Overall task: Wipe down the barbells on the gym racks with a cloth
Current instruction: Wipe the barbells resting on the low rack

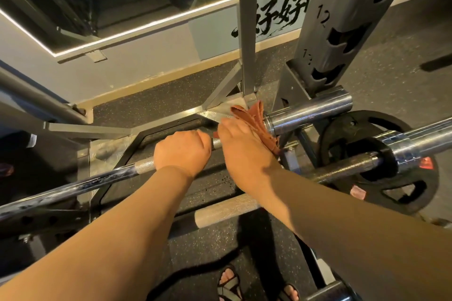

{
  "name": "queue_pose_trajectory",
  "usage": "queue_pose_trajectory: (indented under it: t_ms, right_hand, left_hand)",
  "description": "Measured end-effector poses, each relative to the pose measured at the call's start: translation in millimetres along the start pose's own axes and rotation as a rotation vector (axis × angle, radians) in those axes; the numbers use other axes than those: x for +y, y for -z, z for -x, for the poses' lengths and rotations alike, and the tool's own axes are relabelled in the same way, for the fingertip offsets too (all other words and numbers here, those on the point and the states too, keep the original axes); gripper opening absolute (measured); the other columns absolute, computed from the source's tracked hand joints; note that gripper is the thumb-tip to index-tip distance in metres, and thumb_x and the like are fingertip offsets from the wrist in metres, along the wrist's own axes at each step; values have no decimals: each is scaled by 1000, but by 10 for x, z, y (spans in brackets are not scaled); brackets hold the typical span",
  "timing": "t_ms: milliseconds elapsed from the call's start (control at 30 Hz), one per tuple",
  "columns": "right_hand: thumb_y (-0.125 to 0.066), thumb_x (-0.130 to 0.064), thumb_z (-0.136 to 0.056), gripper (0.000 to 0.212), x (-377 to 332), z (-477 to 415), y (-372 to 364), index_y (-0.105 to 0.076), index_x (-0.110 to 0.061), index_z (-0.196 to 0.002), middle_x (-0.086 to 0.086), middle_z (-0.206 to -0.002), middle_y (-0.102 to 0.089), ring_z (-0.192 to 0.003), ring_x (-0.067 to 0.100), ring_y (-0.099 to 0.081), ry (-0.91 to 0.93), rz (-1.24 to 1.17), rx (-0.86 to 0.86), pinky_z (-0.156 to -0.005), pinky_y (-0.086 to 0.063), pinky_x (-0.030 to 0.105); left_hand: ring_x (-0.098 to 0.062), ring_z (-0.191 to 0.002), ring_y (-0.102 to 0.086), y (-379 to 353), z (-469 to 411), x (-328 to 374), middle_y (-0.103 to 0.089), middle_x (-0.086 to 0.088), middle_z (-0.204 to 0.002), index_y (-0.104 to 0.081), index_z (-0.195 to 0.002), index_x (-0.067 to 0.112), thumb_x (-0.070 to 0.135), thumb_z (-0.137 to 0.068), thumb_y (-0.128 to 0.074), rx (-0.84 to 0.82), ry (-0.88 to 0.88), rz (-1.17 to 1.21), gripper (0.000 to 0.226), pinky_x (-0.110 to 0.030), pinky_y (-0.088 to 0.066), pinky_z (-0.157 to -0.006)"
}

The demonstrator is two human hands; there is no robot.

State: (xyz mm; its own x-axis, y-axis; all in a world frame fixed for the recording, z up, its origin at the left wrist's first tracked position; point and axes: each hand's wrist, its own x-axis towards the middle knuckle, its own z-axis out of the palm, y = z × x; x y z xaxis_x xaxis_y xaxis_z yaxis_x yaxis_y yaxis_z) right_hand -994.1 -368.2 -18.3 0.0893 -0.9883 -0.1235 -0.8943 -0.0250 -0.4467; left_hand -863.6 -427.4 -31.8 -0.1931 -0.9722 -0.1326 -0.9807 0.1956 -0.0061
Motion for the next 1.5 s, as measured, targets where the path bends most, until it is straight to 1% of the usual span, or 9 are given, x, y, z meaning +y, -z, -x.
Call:
queue_pose_trajectory:
  t_ms: [167, 267, 500, 667, 800, 967, 1200, 1333, 1500]
  right_hand:
    - [-11, -3, -88, 76, -1, 155, -21, 4, -10, -161, 9, -170, 9, -157, 25, 8, 0, 145, -57, -126, 8, 36]
    - [-10, -4, -88, 76, 107, 194, -64, 14, -13, -159, 8, -167, 22, -156, 24, 16, 9, 197, -104, -125, 12, 37]
    - [-43, -14, -101, 56, -147, -64, 158, -31, -15, -156, 12, -170, 7, -157, 25, 11, -164, 9, -108, -125, 12, 39]
    - [-50, -6, -95, 82, -148, 125, 54, -5, -17, -163, 8, -170, 4, -156, 25, 10, -117, 60, -88, -126, 10, 42]
    - [-47, -6, -97, 72, -160, 78, 109, -15, -16, -161, 9, -167, -13, -156, 27, -2, -123, 72, -85, -127, 5, 42]
    - [-45, -6, -100, 68, -280, 81, 116, -15, -8, -160, 15, -167, -14, -156, 31, -7, -101, 99, -78, -128, -3, 42]
    - [-44, 2, -99, 74, -201, 110, 182, -6, -8, -162, 17, -169, 5, -157, 31, 4, -194, 38, -88, -126, -3, 42]
    - [-45, -6, -103, 51, -333, 66, 196, -32, -6, -152, 21, -160, -31, -152, 34, -23, -199, 70, -2, -122, -22, 43]
    - [-44, -8, -104, 38, -364, 205, 335, -51, -21, -139, 2, -121, -63, -104, 18, -64, -238, -337, 77, -83, -54, 30]
  left_hand:
    - [-19, -56, -51, -26, 2, -12, -52, 2, -61, -59, -68, 20, 39, -103, -27, 15, 2, -2, 51, -32, -39, -58]
    - [-21, -62, -57, -22, 4, -11, -56, 1, -62, -57, -67, 20, 40, -103, -26, 18, 1, 13, 52, -33, -48, -63]
    - [-27, -68, -55, -51, -16, -3, -49, 2, -62, -54, -65, 21, 38, -103, -28, 21, 15, 4, 49, -33, -38, -63]
    - [-28, -70, -55, -50, -3, -5, -56, -1, -69, -57, -69, 22, 37, -103, -29, 37, -10, -5, 46, -33, -40, -64]
    - [-28, -72, -54, -24, 4, 11, -60, -3, -75, -65, -78, 21, 36, -103, -29, 24, -8, -3, 46, -34, -37, -65]
    - [-33, -88, -66, -1, 11, 20, -71, -8, -91, -71, -91, 19, 36, -104, -28, 16, -29, -11, 48, -34, -39, -69]
    - [-26, -68, -55, -14, 10, 0, -56, 0, -69, -66, -79, 19, 37, -103, -27, 25, 2, -21, 50, -33, -39, -63]
    - [-24, -69, -51, -6, 6, 13, -52, 1, -70, -69, -81, 19, 38, -104, -27, 18, 7, -20, 51, -33, -35, -64]
    - [-25, -70, -53, -10, 1, 4, -57, -1, -71, -63, -75, 21, 46, -105, -22, -23, 39, 2, 57, -33, -36, -65]
